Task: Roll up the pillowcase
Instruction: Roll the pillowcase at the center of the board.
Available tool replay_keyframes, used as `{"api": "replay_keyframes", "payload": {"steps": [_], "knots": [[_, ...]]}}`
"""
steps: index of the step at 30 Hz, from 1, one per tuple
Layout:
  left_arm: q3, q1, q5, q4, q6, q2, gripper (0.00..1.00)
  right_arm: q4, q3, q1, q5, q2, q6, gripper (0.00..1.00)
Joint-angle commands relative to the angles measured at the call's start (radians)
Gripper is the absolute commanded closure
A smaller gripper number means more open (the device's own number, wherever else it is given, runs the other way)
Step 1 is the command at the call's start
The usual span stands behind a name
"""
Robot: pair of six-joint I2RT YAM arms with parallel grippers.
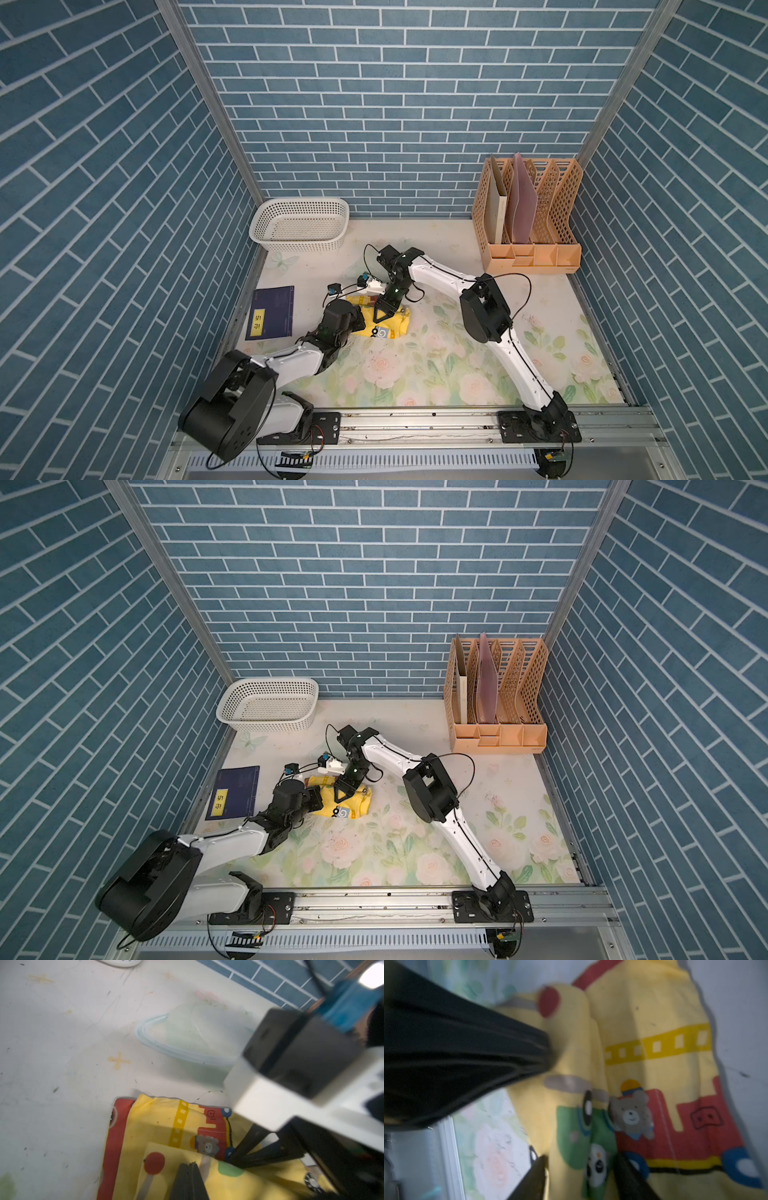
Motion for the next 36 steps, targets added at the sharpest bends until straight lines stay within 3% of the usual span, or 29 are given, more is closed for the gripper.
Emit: {"api": "replay_keyframes", "payload": {"steps": [1, 4, 7, 9, 12, 18, 24, 26, 28, 31, 35, 36], "knots": [[0.061, 0.003, -0.103, 0.025, -0.006, 0.053, 1.00, 0.190, -0.161, -0.002, 0.073, -0.179, 0.026, 0.00], [0.078, 0.044, -0.096, 0.026, -0.020, 0.147, 1.00, 0.538, -0.486, -0.001, 0.245, -0.433, 0.091, 0.00], [0.073, 0.055, -0.094, 0.054, -0.035, 0.206, 1.00, 0.908, -0.839, 0.040, 0.557, -0.662, 0.078, 0.00], [0.077, 0.057, -0.083, 0.062, -0.036, 0.222, 1.00, 1.155, -1.060, 0.129, 0.782, -0.761, -0.034, 0.00], [0.092, 0.058, -0.092, 0.047, -0.035, 0.229, 1.00, 1.457, -1.314, 0.294, 0.926, -0.797, -0.294, 0.00], [0.077, 0.062, -0.094, 0.037, -0.033, 0.194, 1.00, 1.584, -1.304, 0.374, 1.017, -0.659, -0.373, 0.00], [0.075, 0.063, -0.084, 0.034, -0.027, 0.178, 1.00, 1.521, -1.162, 0.373, 1.049, -0.471, -0.429, 0.00], [0.071, 0.063, -0.081, 0.038, -0.024, 0.175, 1.00, 1.470, -1.114, 0.366, 1.035, -0.422, -0.425, 0.08], [0.070, 0.063, -0.079, 0.037, -0.024, 0.170, 1.00, 1.382, -1.054, 0.353, 1.010, -0.378, -0.404, 0.32], [0.066, 0.065, -0.075, 0.038, -0.020, 0.152, 1.00, 1.269, -1.001, 0.330, 0.935, -0.359, -0.366, 0.55], [0.065, 0.089, -0.083, 0.000, -0.022, 0.085, 1.00, 1.138, -0.964, 0.301, 0.824, -0.384, -0.297, 0.99], [0.061, 0.106, -0.083, -0.014, -0.026, 0.055, 1.00, 1.104, -0.956, 0.295, 0.795, -0.397, -0.273, 1.00]]}}
